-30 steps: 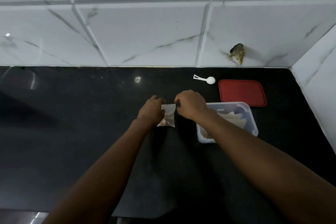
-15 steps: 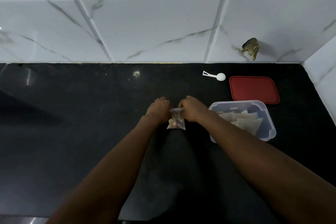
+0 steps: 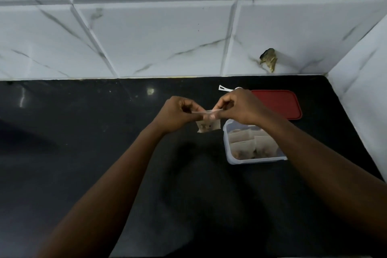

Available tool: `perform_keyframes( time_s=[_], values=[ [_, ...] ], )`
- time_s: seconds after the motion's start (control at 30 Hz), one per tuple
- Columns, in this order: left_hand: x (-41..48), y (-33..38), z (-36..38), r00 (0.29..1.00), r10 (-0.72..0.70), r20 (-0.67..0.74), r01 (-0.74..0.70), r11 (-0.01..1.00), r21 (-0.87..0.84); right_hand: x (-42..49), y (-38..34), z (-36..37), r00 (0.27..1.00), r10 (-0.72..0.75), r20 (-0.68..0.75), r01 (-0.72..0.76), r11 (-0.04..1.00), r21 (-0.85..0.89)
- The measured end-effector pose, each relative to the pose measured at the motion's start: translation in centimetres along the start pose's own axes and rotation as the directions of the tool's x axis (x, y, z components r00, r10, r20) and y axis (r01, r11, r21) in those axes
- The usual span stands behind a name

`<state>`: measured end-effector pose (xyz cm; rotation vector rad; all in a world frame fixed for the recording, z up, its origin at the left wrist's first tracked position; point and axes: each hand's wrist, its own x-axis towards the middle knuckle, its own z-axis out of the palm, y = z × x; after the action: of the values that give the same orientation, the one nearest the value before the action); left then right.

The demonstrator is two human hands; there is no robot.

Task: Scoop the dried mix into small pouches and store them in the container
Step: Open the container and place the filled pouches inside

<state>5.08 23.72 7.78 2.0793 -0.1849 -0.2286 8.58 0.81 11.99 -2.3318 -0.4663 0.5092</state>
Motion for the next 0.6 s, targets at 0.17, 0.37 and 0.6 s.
perform_keyframes(
  time_s=[0.17, 0.37, 0.6],
  values=[
    [0.7, 3.8, 2.7, 0.996, 0.094, -0.009, -0.094, 0.989, -0.112, -3.7, 1.7, -3.5, 0.994, -0.053, -0.097, 0.062, 0.994, 0.094],
    [1.5, 6.4, 7.7, 0.994, 0.107, 0.020, -0.103, 0.985, -0.141, -7.0, 5.3, -5.8, 0.995, -0.023, -0.100, 0.032, 0.995, 0.097],
    [1.4, 7.6, 12.3, 0.999, 0.029, 0.037, -0.025, 0.996, -0.087, -9.9, 9.3, -6.8, 0.998, 0.053, -0.045, -0.045, 0.986, 0.159]
  ],
)
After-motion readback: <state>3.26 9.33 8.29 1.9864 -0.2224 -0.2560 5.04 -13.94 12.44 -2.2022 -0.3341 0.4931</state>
